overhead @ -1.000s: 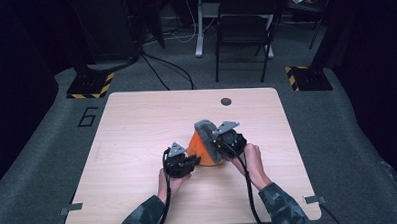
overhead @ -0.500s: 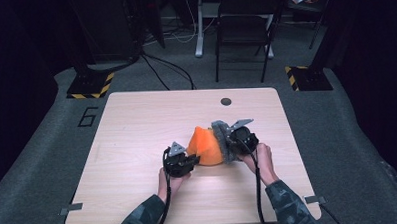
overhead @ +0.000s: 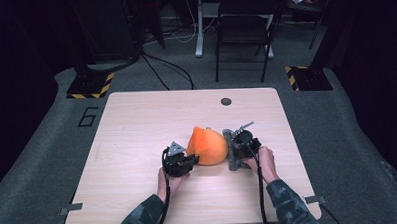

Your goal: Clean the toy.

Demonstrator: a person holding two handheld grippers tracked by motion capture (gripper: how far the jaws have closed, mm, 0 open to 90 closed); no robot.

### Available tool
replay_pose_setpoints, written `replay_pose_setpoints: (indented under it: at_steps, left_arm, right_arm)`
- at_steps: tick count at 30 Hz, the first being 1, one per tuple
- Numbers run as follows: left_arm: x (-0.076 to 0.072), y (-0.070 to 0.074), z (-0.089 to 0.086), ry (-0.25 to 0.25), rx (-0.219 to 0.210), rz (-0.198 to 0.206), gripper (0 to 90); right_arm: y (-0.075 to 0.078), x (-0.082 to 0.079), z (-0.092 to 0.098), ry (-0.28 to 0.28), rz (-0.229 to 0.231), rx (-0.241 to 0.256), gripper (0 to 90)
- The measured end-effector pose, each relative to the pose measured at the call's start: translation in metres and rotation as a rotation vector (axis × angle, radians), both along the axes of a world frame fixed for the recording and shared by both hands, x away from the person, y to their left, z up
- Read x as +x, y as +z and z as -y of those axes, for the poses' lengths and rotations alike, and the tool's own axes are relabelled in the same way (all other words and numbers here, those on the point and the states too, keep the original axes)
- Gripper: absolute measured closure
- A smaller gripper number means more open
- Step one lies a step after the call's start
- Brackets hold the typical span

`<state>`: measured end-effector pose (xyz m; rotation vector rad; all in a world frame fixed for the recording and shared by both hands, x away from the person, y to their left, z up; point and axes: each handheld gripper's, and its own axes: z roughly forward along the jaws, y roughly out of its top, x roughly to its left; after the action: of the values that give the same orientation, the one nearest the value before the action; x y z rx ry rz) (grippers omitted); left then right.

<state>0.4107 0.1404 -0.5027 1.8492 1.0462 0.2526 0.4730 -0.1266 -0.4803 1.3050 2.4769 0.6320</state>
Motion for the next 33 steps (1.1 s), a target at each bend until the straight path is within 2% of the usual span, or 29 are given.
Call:
replay_pose_setpoints:
  at_steps: [3, 6, 9, 10, 13, 14, 15, 16, 18, 19, 21, 22, 24, 25, 26, 29, 33]
  left_arm:
    - [0.001, 0.0, -0.001, 0.005, 0.0, -0.001, 78.5]
    - [0.001, 0.0, -0.002, 0.009, -0.003, -0.001, 78.4]
    - [0.002, 0.0, -0.002, 0.007, 0.002, 0.002, 78.3]
    - [0.002, 0.0, -0.001, 0.009, 0.0, 0.003, 78.3]
    - [0.002, 0.0, -0.002, 0.009, 0.002, 0.002, 78.2]
    - [0.001, 0.0, -0.002, 0.01, 0.003, 0.003, 78.0]
    - [0.001, 0.0, -0.001, 0.011, 0.006, 0.006, 77.7]
    - [0.001, 0.001, -0.002, 0.002, 0.017, 0.01, 76.9]
    - [0.001, 0.003, -0.003, -0.003, 0.058, 0.033, 72.2]
    - [-0.001, 0.005, -0.002, -0.007, 0.094, 0.054, 69.5]
    - [-0.002, 0.009, -0.001, -0.001, 0.165, 0.088, 59.5]
    - [-0.003, 0.009, 0.0, 0.008, 0.185, 0.101, 55.1]
    - [-0.002, 0.009, 0.001, 0.019, 0.207, 0.115, 49.3]
    - [-0.001, 0.009, 0.002, 0.02, 0.226, 0.127, 46.6]
    - [-0.001, 0.008, 0.004, 0.016, 0.225, 0.125, 44.7]
    - [0.001, 0.003, 0.011, -0.007, 0.252, 0.159, 44.0]
    - [0.001, -0.002, 0.014, -0.02, 0.244, 0.184, 62.4]
  right_arm:
    - [0.011, -0.004, 0.002, -0.002, 0.029, -0.012, 77.0]
    - [0.033, -0.01, 0.005, 0.0, 0.1, 0.006, 77.0]
    - [0.057, -0.02, 0.006, 0.005, 0.173, 0.062, 77.0]
    - [0.066, -0.024, 0.004, 0.02, 0.199, 0.094, 77.0]
    - [0.076, -0.032, -0.007, 0.072, 0.22, 0.143, 77.0]
    - [0.076, -0.034, -0.013, 0.103, 0.224, 0.144, 77.0]
    - [0.073, -0.035, -0.019, 0.109, 0.204, 0.142, 77.0]
    - [0.069, -0.035, -0.025, 0.133, 0.203, 0.11, 77.0]
    - [0.059, -0.033, -0.033, 0.14, 0.208, 0.06, 77.1]
    - [0.056, -0.032, -0.033, 0.147, 0.215, 0.045, 77.1]
    - [0.052, -0.03, -0.032, 0.127, 0.222, 0.05, 77.1]
    - [0.052, -0.028, -0.029, 0.129, 0.219, 0.056, 77.1]
    - [0.051, -0.027, -0.027, 0.113, 0.205, 0.071, 77.1]
    - [0.05, -0.026, -0.025, 0.123, 0.208, 0.072, 77.1]
    - [0.05, -0.026, -0.026, 0.106, 0.199, 0.087, 77.1]
    - [0.05, -0.026, -0.025, 0.111, 0.201, 0.086, 77.1]
    - [0.049, -0.025, -0.024, 0.115, 0.2, 0.084, 77.1]
